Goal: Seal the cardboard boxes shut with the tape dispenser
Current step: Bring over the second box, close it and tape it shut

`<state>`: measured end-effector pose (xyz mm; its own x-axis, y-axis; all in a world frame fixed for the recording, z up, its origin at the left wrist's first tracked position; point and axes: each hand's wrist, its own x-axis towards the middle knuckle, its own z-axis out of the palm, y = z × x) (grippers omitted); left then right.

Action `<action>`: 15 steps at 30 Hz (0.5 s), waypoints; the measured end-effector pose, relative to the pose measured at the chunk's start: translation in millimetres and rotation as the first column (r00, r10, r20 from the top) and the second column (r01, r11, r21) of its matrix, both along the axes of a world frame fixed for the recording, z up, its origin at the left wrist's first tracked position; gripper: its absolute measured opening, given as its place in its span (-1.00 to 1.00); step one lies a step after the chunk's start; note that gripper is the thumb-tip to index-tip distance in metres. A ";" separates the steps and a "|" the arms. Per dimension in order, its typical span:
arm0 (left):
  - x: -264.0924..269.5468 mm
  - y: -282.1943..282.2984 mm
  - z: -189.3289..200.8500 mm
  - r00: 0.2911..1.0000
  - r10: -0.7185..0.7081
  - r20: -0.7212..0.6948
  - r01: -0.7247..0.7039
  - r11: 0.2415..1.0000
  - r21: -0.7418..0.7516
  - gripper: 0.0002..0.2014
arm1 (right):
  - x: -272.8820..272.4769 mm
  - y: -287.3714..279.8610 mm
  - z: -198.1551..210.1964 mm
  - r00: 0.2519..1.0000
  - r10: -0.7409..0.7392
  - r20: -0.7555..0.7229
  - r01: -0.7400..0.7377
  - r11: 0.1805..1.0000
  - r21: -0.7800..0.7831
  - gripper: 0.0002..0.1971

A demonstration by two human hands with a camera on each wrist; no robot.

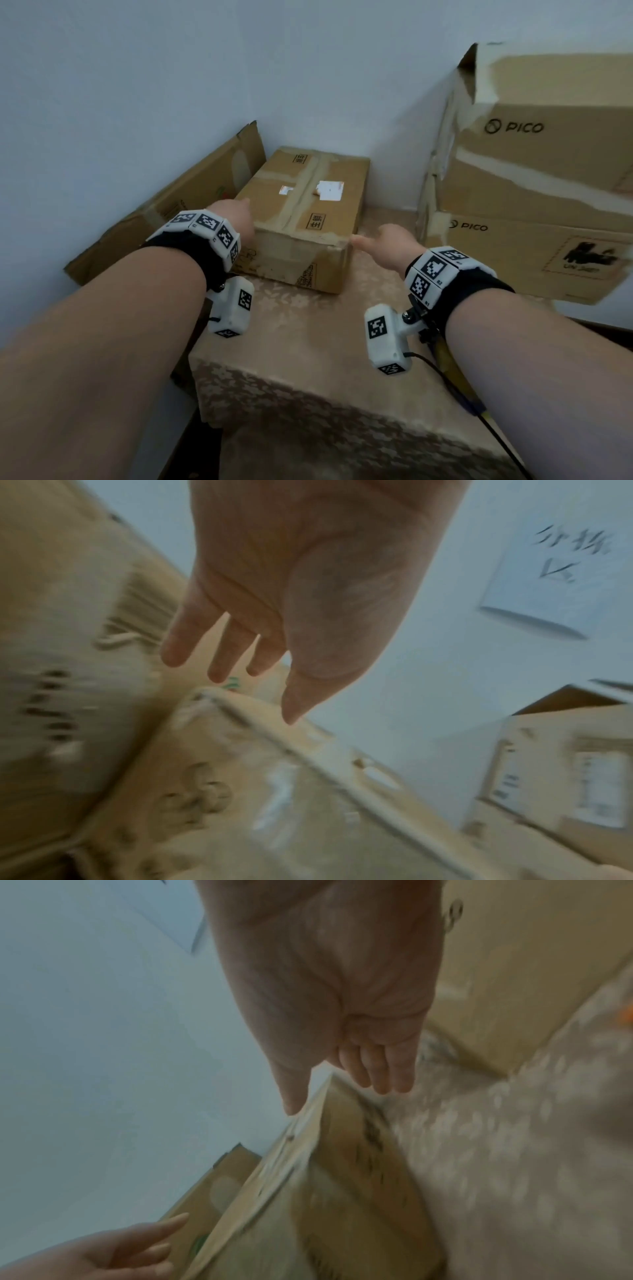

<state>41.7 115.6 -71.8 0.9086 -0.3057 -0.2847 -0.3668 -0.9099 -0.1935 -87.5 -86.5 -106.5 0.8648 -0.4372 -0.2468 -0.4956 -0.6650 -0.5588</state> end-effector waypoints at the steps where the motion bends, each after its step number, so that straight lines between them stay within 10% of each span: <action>1: -5.4 -10.5 7.4 1.000 -0.020 0.007 0.020 1.000 -0.023 -0.46 | -8.4 -10.8 9.7 0.999 -0.018 0.027 0.019 0.999 -0.042 -0.40; 15: -87.8 -202.5 98.9 0.971 -0.224 0.083 0.218 0.691 -0.689 -0.45 | -130.7 -193.6 97.9 0.718 -0.515 0.469 0.622 0.777 -0.099 -0.63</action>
<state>-46.1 -86.9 27.1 0.7880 -0.6102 0.0814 -0.5735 -0.6797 0.4573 -218.2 -280.1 -8.6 0.4260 -0.8744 0.2323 -0.5940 -0.4640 -0.6572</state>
